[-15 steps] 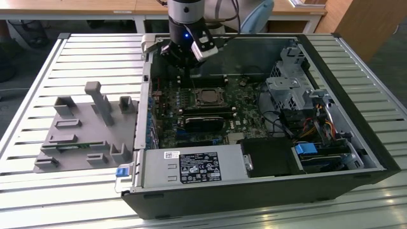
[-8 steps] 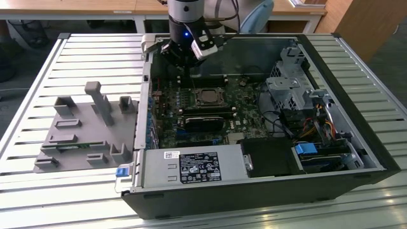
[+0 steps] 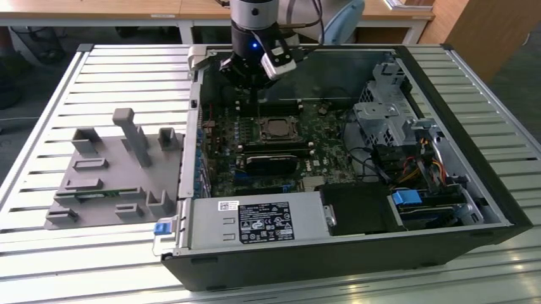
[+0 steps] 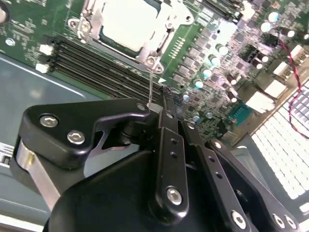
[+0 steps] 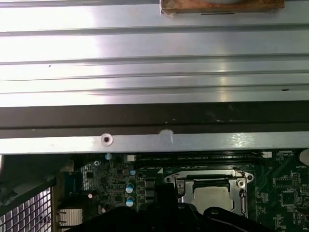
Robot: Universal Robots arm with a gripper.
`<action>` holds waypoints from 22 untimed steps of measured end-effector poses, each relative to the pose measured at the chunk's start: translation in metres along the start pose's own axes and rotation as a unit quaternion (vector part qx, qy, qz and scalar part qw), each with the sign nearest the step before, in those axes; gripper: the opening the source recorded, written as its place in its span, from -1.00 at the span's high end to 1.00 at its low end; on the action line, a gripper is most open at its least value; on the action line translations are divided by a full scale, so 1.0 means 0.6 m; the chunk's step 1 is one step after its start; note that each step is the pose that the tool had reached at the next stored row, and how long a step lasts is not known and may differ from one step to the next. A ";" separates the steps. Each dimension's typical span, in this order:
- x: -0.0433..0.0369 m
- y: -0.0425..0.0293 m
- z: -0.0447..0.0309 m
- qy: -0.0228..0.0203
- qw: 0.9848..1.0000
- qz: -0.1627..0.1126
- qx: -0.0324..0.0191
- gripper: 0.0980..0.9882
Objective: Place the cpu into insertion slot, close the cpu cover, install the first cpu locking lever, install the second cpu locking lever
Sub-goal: 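Install the first cpu locking lever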
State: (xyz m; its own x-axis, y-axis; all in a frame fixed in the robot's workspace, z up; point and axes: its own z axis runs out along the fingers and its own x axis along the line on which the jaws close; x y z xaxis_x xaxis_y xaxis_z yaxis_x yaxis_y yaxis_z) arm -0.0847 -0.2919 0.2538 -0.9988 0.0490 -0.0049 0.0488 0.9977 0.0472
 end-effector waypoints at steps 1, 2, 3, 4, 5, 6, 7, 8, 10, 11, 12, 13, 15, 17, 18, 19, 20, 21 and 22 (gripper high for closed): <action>-0.004 0.000 0.000 0.000 1.000 0.000 0.000 0.98; -0.008 0.000 0.000 0.000 1.000 0.000 0.000 0.98; -0.012 0.001 0.000 0.000 1.000 0.000 0.000 0.98; -0.014 0.001 0.001 0.000 1.000 0.000 0.000 0.98; -0.017 0.001 0.001 0.000 1.000 0.000 0.000 0.98; -0.020 0.001 0.001 0.000 1.000 0.000 0.000 0.98; -0.025 0.001 0.001 0.001 1.000 0.000 0.000 0.98; -0.031 0.001 0.002 0.001 1.000 0.000 0.000 0.98; -0.041 0.002 0.003 0.001 1.000 0.000 0.000 0.98; -0.046 0.002 0.003 0.001 1.000 0.000 0.000 0.98; -0.051 0.002 0.003 0.001 1.000 0.000 0.000 0.98; -0.053 0.002 0.003 0.001 1.000 0.000 -0.001 0.98; -0.054 0.002 0.004 0.002 1.000 0.000 -0.013 0.98; -0.054 0.001 0.004 0.003 1.000 0.000 -0.029 0.98; -0.054 0.001 0.005 0.002 1.000 0.000 -0.029 0.98; -0.054 0.000 0.005 0.003 1.000 0.000 -0.029 0.98; -0.054 0.000 0.006 0.003 1.000 0.000 -0.029 0.98; -0.054 0.000 0.007 0.003 1.000 -0.001 -0.029 0.98; -0.056 0.000 0.009 0.003 1.000 -0.002 -0.029 0.98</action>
State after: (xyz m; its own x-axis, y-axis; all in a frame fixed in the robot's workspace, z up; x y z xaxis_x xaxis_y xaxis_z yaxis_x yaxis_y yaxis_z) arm -0.0512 -0.2932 0.2486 -0.9990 0.0441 0.0003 0.0439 0.9935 0.1050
